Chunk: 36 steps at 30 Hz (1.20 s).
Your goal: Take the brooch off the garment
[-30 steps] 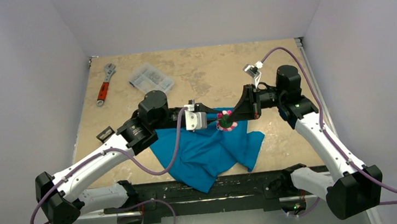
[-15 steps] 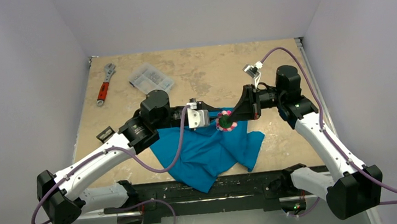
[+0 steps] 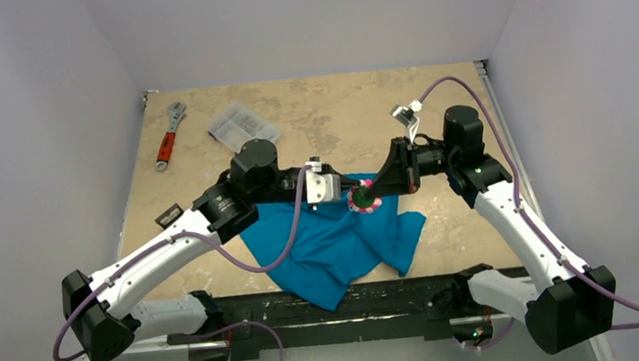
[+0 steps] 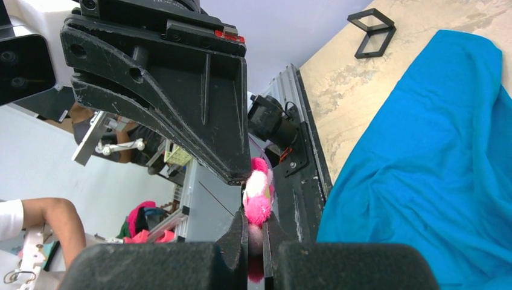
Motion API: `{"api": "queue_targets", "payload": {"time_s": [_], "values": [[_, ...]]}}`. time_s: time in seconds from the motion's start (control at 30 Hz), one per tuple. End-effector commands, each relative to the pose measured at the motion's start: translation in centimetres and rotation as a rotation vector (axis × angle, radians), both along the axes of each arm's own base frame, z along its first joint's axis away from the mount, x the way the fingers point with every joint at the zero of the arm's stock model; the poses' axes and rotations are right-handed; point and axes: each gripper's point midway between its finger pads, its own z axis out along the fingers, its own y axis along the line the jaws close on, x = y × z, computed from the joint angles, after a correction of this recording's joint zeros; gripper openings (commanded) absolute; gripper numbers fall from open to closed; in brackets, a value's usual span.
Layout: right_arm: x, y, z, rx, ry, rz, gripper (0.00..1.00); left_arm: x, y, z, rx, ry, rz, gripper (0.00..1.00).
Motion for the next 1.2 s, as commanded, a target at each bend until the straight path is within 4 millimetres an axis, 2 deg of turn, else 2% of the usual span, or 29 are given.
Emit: {"api": "queue_targets", "payload": {"time_s": [0.0, 0.23, 0.4, 0.8, 0.87, 1.0, 1.1, 1.17], "values": [[0.0, 0.0, 1.2, 0.012, -0.081, 0.010, 0.00, -0.6, -0.4, -0.5, 0.042, 0.094, -0.010, 0.00], [0.6, 0.1, 1.3, 0.004, -0.106, -0.018, 0.00, -0.3, -1.0, -0.9, 0.082, 0.255, 0.026, 0.00], [1.2, 0.1, 1.1, -0.013, -0.118, -0.050, 0.00, -0.3, -0.8, -0.9, 0.088, 0.304, 0.055, 0.00], [1.8, 0.2, 0.9, -0.012, -0.105, -0.057, 0.00, -0.8, 0.0, -0.5, 0.087, 0.221, 0.030, 0.02], [1.8, 0.3, 0.9, -0.011, -0.104, -0.054, 0.00, -0.5, 0.4, -0.4, 0.082, 0.237, 0.054, 0.25], [1.5, 0.2, 0.7, -0.009, -0.098, -0.046, 0.00, 2.1, 2.8, 1.1, -0.024, 0.345, 0.151, 0.55], [1.4, 0.2, 0.5, -0.008, -0.088, -0.044, 0.00, 3.5, 5.3, 1.8, -0.096, 0.345, 0.213, 0.68], [1.4, 0.2, 0.5, -0.003, -0.087, -0.045, 0.00, 3.6, 6.4, 1.3, -0.101, 0.342, 0.238, 0.70]]}}
